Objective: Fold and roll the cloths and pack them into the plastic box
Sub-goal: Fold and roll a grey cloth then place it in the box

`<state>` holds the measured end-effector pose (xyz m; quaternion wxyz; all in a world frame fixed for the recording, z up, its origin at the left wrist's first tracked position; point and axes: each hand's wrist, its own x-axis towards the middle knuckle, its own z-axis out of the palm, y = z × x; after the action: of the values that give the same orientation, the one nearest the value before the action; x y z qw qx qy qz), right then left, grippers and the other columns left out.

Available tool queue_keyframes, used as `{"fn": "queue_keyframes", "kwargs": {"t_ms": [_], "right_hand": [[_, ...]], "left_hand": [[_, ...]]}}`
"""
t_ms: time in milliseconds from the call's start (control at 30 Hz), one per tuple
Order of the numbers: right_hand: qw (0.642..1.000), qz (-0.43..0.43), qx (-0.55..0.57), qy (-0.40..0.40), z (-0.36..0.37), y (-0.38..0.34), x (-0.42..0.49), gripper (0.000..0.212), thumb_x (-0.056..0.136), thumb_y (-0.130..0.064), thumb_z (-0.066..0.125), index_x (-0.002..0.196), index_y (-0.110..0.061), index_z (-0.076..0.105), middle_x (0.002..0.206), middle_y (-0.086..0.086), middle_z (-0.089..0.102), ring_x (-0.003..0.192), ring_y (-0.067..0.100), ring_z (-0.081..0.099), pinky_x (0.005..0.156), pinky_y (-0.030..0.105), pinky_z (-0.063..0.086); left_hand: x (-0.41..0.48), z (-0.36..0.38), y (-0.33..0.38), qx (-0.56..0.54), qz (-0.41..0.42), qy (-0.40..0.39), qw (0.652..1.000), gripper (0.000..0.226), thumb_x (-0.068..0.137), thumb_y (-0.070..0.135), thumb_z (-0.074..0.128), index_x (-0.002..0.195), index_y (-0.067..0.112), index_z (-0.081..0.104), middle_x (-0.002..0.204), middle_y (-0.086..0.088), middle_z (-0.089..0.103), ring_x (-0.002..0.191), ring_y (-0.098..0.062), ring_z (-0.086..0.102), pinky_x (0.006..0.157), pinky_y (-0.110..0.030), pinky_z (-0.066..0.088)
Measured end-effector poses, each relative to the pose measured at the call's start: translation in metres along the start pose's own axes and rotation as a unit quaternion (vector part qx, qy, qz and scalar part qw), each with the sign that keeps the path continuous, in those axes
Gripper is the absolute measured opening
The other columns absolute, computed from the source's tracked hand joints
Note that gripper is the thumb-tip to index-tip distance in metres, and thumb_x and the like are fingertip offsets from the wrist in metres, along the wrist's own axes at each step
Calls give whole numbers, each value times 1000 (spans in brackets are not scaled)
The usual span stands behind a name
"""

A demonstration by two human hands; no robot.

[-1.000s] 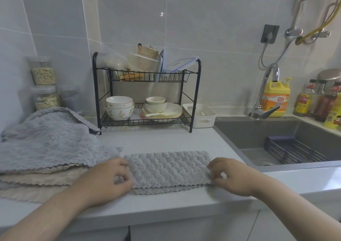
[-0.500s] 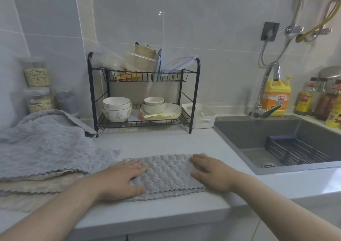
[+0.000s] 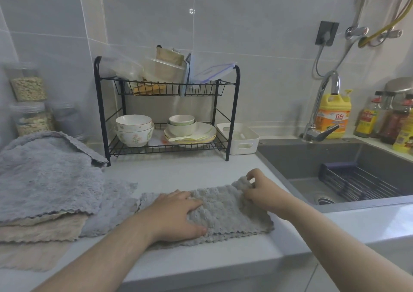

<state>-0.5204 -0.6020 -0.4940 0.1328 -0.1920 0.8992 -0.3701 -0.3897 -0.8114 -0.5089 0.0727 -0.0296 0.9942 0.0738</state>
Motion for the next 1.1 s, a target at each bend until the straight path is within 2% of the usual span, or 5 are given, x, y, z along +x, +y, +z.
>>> {"fn": "queue_keyframes", "kwargs": {"t_ms": [167, 333, 467, 633, 1100], "right_hand": [[985, 3, 171, -13, -13, -33, -9, 36, 87, -9, 54, 119, -23, 44, 97, 14, 61, 74, 28, 55, 66, 40, 43], [981, -56, 183, -20, 7, -79, -17, 42, 86, -9, 58, 123, -24, 46, 93, 10, 64, 75, 26, 57, 65, 36, 41], [956, -88, 260, -101, 27, -100, -29, 46, 88, -5, 59, 128, -24, 43, 94, 10, 60, 74, 24, 60, 67, 36, 55], [939, -114, 323, 26, 39, -83, -27, 22, 90, 1, 52, 100, -14, 64, 100, 11, 64, 65, 19, 55, 59, 30, 49], [955, -238, -170, -43, 95, -60, -14, 27, 93, -43, 42, 114, -36, 57, 112, -11, 54, 111, 17, 44, 98, 33, 31]], "left_hand": [[0, -4, 6, -144, 19, 157, 977, 47, 90, 52, 47, 130, 29, 54, 134, 5, 51, 128, -18, 44, 106, -32, 33], [8, -35, 20, -733, -80, 28, 675, 52, 98, 50, 36, 109, 4, 57, 104, -22, 65, 86, -33, 66, 75, -40, 56], [7, -45, 15, -778, -82, -4, 622, 56, 95, 52, 41, 106, 2, 63, 87, -20, 70, 78, -32, 69, 77, -43, 54], [4, -42, -6, -691, -166, 137, 690, 10, 82, -1, 52, 79, 2, 61, 68, -19, 60, 60, -29, 63, 72, -43, 52], [-24, -18, -53, -455, -238, 164, 843, 26, 73, -2, 58, 78, 18, 42, 80, -8, 42, 71, -21, 42, 65, -31, 31]]}}
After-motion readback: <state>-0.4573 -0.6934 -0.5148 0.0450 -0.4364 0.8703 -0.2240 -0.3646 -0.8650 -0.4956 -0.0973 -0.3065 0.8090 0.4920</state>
